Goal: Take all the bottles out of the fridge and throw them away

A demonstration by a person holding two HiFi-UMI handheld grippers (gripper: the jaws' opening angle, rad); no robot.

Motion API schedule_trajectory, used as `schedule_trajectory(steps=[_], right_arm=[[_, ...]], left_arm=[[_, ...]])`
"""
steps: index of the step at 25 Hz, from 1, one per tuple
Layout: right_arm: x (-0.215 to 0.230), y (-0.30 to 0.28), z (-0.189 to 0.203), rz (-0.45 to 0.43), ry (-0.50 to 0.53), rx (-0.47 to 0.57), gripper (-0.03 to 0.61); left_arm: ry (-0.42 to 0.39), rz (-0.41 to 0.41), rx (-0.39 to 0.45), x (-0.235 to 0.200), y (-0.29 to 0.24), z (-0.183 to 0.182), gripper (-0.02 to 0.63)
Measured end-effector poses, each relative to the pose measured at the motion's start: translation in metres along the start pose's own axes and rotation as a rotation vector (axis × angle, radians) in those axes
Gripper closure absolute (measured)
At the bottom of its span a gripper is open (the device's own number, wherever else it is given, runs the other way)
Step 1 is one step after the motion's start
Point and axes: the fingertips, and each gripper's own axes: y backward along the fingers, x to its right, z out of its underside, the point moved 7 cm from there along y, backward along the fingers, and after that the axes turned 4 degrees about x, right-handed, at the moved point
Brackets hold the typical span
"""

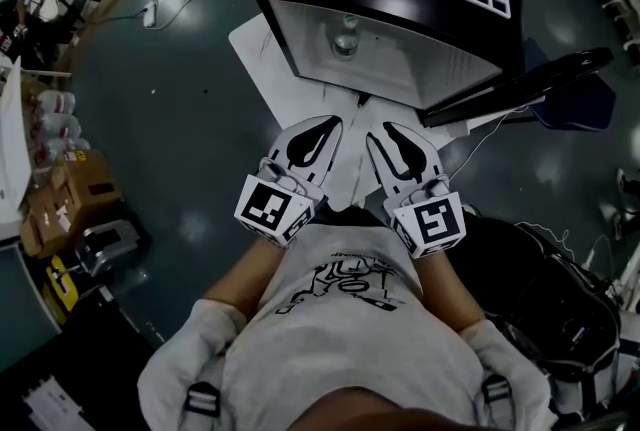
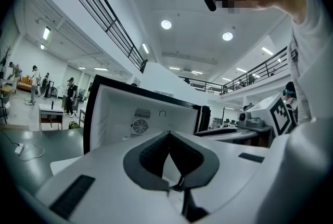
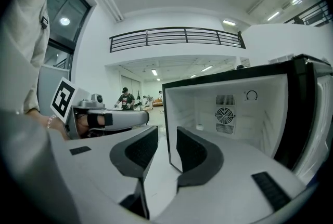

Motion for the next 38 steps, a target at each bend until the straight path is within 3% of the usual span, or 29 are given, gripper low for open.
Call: schedule_trajectory(steps=[23,38], right_arm=[[0.031,-0.066,0.024,-0.003,0.007,-0.036,0.399],[0.061,-0.118,0.040,0.016,-0.006,0.001,0.359]], left_arm=[[-0.001,-0.052,-0.027,-0.059,-0.033,0.030,0.600],[0.000,-0.090,-0.024,-0.100,-0.061,0.053,0.600]])
